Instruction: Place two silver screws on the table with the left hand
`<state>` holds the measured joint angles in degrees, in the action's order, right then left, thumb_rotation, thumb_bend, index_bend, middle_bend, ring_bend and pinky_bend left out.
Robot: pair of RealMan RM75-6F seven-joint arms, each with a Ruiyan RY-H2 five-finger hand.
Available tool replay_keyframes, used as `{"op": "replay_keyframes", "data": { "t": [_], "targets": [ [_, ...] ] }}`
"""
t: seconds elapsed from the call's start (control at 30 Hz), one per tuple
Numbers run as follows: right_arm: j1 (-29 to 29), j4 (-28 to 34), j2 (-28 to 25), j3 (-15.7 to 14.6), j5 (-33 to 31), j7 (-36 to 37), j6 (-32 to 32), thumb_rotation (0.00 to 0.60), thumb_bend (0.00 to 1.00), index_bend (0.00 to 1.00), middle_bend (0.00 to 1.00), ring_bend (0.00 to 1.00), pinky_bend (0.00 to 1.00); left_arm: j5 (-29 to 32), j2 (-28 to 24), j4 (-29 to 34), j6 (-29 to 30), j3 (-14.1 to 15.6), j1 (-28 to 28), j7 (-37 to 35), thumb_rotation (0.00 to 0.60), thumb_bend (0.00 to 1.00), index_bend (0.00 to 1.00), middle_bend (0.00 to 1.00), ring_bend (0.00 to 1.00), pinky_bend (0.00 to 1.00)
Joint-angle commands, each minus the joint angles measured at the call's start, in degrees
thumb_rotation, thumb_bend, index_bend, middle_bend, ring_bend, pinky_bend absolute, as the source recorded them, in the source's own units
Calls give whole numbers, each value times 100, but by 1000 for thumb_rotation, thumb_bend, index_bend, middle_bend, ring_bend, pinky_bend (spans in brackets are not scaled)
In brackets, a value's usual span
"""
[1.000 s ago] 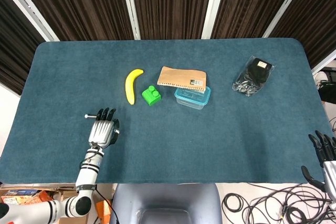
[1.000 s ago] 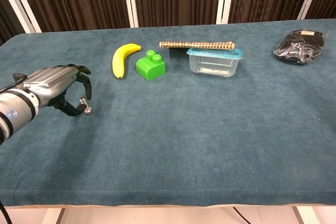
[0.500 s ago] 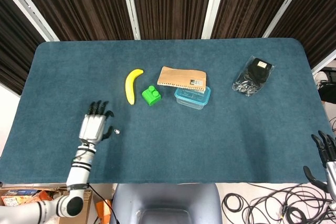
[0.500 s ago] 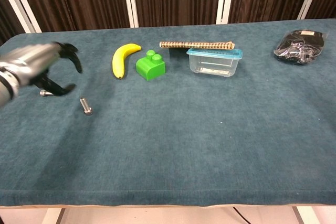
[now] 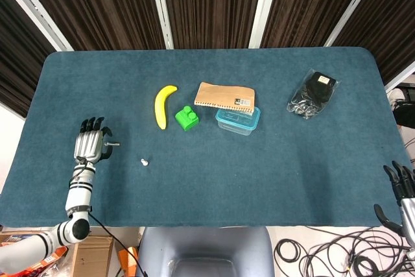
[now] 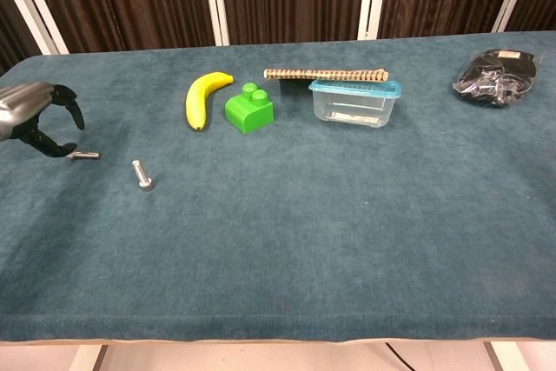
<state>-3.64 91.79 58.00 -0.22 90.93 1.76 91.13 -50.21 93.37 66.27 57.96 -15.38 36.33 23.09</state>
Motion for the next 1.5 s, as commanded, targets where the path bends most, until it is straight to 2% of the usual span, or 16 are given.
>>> {"op": "replay_keyframes", "data": {
  "t": [0.03,0.57,1.2,1.5],
  "targets": [
    [-3,-2,1,11,-21,7,2,600,289,0,0,0,34,-197,376,-608,-253,90,133,-376,600,341,444,94,16,34],
    [-26,-9,7,1,-10,7,28,600,289,0,0,0,34,-285,737,-1286,-521,75,220,-507,600,336,507,93,15,33],
    [-19,-8,7,3,-6,-7,7,600,289,0,0,0,34,-236,761,-1361,-552,12,214,-304,600,340,584,96,15,31],
    [-15,-7,17,3,-3,-32,-2,600,289,0,0,0,34,-493,595,-1016,-335,-50,132,-668,600,342,601,100,14,32]
  ]
}}
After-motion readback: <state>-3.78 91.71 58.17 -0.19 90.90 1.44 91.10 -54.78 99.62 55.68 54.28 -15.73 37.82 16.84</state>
